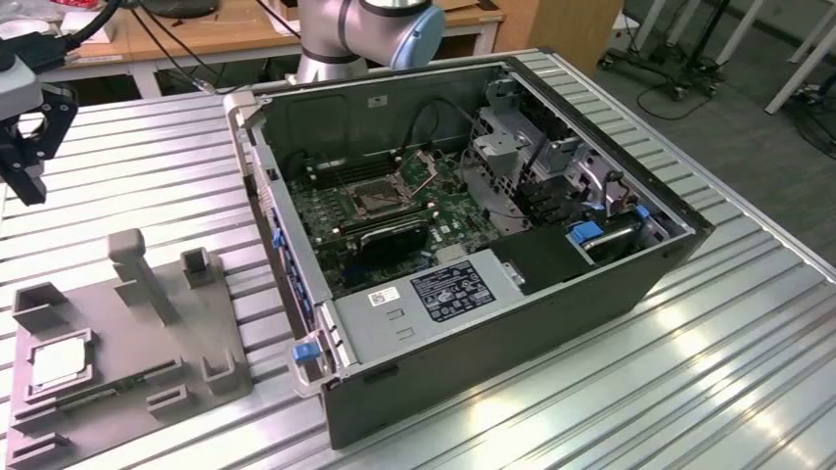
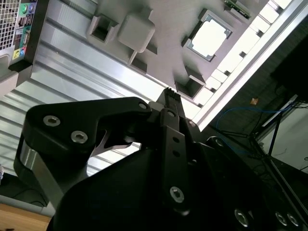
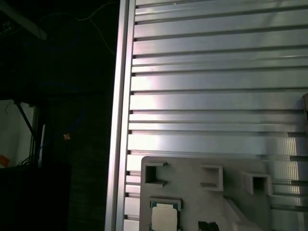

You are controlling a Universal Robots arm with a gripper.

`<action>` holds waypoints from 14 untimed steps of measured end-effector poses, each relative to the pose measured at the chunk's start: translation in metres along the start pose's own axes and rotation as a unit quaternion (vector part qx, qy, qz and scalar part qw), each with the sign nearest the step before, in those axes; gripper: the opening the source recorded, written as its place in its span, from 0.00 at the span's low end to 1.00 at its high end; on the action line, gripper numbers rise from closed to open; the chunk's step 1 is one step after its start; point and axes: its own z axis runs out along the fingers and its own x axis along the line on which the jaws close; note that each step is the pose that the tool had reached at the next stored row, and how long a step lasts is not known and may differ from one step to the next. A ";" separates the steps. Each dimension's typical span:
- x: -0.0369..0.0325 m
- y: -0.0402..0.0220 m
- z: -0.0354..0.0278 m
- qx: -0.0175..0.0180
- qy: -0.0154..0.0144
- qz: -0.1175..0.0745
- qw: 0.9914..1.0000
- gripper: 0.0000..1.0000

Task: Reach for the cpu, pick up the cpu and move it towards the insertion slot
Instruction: 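Reach for the cpu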

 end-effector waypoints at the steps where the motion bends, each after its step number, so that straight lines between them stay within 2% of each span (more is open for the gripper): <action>1: 0.0008 0.0000 0.0000 0.000 0.000 0.000 1.000 0.11; 14: 0.0062 0.0001 0.0002 0.000 0.000 0.000 1.000 0.11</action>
